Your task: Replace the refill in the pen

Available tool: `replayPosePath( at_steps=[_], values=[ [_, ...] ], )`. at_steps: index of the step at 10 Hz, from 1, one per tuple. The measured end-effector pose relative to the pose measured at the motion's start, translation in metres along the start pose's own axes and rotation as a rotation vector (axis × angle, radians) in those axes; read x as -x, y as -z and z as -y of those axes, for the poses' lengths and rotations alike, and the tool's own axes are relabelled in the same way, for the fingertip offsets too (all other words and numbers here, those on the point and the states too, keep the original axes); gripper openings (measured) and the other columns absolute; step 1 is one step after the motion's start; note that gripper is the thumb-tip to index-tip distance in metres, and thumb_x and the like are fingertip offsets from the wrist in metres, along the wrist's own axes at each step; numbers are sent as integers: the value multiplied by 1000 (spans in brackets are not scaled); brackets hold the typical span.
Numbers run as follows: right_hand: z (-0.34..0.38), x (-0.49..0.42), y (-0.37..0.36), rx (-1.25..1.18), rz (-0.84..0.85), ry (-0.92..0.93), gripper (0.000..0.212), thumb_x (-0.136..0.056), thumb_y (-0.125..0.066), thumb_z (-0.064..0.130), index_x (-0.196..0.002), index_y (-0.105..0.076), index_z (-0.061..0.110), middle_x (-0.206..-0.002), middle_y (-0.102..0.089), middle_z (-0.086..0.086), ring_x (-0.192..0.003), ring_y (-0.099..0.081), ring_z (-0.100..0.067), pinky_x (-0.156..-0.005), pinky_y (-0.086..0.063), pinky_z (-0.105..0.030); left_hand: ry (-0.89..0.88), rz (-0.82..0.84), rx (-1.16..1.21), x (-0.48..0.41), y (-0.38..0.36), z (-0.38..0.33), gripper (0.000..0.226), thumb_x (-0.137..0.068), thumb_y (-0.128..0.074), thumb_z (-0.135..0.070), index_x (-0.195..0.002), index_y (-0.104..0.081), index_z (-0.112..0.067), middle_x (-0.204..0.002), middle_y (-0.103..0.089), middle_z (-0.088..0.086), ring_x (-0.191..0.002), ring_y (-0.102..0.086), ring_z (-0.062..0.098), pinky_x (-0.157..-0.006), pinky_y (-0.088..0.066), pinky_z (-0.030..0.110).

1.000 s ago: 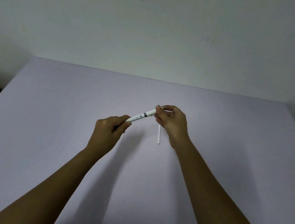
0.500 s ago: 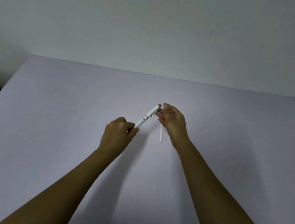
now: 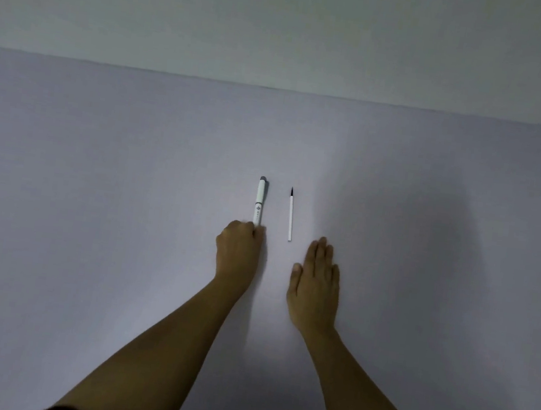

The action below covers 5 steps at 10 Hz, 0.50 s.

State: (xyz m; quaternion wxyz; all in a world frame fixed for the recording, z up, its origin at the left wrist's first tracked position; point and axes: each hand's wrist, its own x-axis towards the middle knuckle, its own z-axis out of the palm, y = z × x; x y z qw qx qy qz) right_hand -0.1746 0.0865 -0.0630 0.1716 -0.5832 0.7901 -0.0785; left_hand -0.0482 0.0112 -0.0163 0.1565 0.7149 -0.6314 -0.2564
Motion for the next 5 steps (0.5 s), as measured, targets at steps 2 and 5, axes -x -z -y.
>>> replayPosePath(
  at_steps=[2,5],
  values=[
    [0,2,-5,70,-46,12,57,-96,-22,29,-147,-12,5,-158,-15,-13,-146,-14,-26,-117,-9,-37,-47,-40,-24,5,-12,5,29,-93,-50,-25,-84,-59,1,-81,-63,22,-69,-58,35,-60,-39,34],
    [3,-2,15,6,80,22,57,-99,-19,31,-148,-1,7,-160,-2,-10,-148,-2,-21,-119,-2,-34,6,-60,23,8,-1,-4,36,-93,-47,-35,-90,-55,0,-87,-60,19,-70,-54,28,-64,-46,36]
  ],
)
